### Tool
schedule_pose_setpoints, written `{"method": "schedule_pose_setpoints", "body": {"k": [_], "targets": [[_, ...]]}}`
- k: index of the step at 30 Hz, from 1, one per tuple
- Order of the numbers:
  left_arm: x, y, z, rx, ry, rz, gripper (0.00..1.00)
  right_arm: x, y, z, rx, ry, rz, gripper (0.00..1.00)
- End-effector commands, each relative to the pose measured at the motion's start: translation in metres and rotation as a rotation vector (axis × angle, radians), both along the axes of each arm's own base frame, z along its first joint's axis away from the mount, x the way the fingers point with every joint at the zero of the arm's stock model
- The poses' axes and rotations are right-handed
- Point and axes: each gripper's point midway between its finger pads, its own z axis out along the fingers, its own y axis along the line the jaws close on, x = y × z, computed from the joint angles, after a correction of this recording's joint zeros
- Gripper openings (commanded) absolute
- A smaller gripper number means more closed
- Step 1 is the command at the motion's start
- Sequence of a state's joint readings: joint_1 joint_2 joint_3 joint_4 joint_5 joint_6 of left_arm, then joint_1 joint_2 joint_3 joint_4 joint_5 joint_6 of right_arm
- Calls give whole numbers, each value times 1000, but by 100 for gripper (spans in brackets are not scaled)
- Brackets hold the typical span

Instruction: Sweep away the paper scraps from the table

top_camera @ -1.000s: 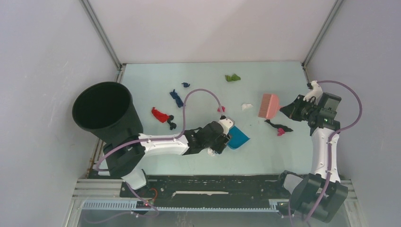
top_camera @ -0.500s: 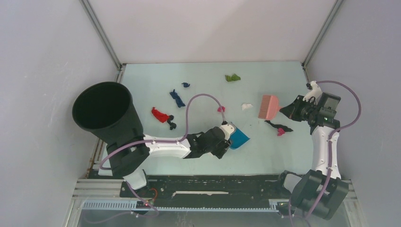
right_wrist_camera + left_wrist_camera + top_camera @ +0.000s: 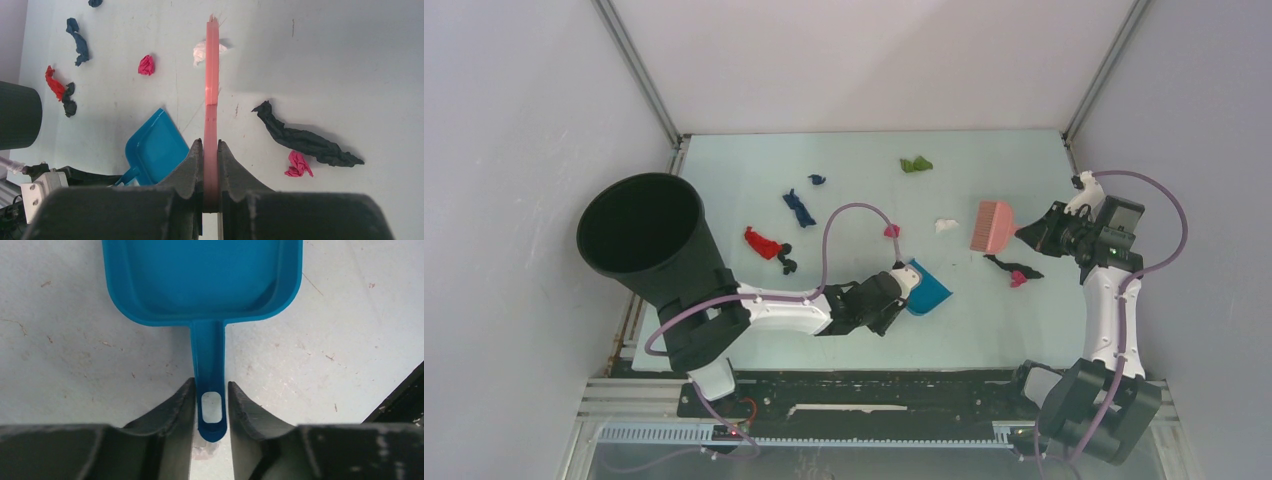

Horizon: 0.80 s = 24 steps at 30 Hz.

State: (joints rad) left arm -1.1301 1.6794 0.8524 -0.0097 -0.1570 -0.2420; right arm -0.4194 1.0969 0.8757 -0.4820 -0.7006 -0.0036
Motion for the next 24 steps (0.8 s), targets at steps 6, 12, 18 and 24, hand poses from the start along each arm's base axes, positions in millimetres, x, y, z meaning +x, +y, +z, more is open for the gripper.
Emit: {"method": "schedule_pose_setpoints", "body": {"k": [6,12,18,24], "targets": [[13,-6,68,-27,-88,7,24,4,-4,10,-25,-44,12,0],[41,28,124,69,-152,139,6,5,-2,15,-31,-61,14,0],[100,115,165,143,-166,491,0,4,58,28,-110,-58,196,0],[122,174,180,-91,-200,735,0,-16,157,42,-105,-54,579,0]]}}
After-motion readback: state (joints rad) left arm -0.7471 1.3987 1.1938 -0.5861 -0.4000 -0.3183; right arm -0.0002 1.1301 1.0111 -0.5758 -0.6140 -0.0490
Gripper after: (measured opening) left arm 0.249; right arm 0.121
